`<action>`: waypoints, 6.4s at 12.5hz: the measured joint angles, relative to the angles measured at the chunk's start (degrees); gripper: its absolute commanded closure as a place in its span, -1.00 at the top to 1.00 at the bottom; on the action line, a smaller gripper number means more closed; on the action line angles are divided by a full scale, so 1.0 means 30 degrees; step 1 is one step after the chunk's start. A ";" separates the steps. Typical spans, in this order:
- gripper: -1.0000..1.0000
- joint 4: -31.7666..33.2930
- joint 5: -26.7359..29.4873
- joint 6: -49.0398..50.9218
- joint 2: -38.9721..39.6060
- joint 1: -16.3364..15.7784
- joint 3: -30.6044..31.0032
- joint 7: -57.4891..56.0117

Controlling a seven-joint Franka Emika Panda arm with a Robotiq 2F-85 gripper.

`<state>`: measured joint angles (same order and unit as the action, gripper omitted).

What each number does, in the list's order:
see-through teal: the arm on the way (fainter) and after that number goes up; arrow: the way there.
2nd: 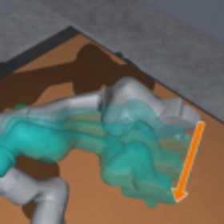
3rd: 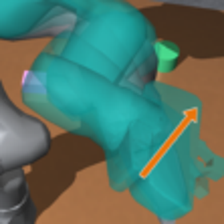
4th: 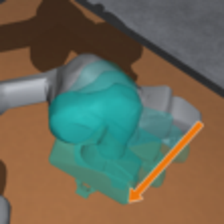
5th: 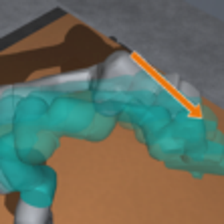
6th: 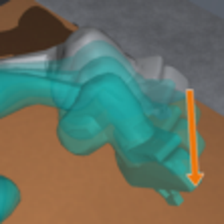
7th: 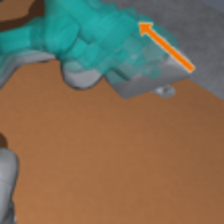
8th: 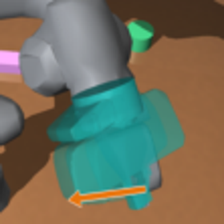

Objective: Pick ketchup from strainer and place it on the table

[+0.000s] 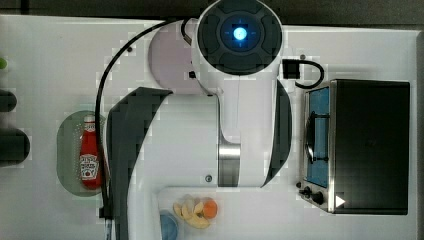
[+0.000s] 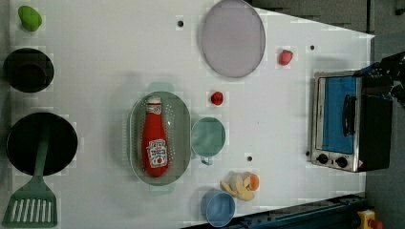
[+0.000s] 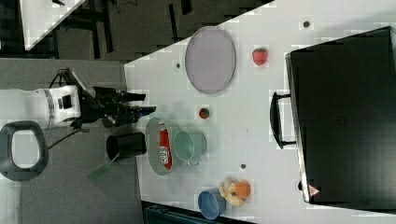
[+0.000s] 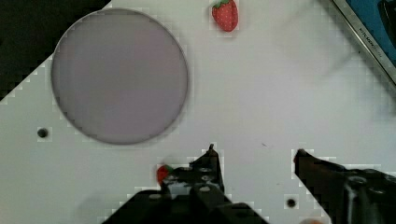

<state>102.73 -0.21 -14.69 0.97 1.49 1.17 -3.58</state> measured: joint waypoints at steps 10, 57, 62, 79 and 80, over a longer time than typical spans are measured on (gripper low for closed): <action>1.00 0.4812 0.0575 -0.1874 -0.5214 0.2458 0.4325 -0.0184; 0.18 0.1529 -0.2386 -0.5940 0.5300 0.3018 1.7943 0.6624; 0.18 -0.0466 -0.2377 -0.2303 0.5426 0.4547 1.6274 0.5647; 0.18 0.5260 -0.3253 -0.7209 0.4484 0.9284 0.9410 -0.2210; 0.18 0.6155 -0.3356 -0.8244 0.4512 0.9182 0.9410 -0.2359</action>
<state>121.19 -10.27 -39.42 14.51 29.04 29.40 -10.65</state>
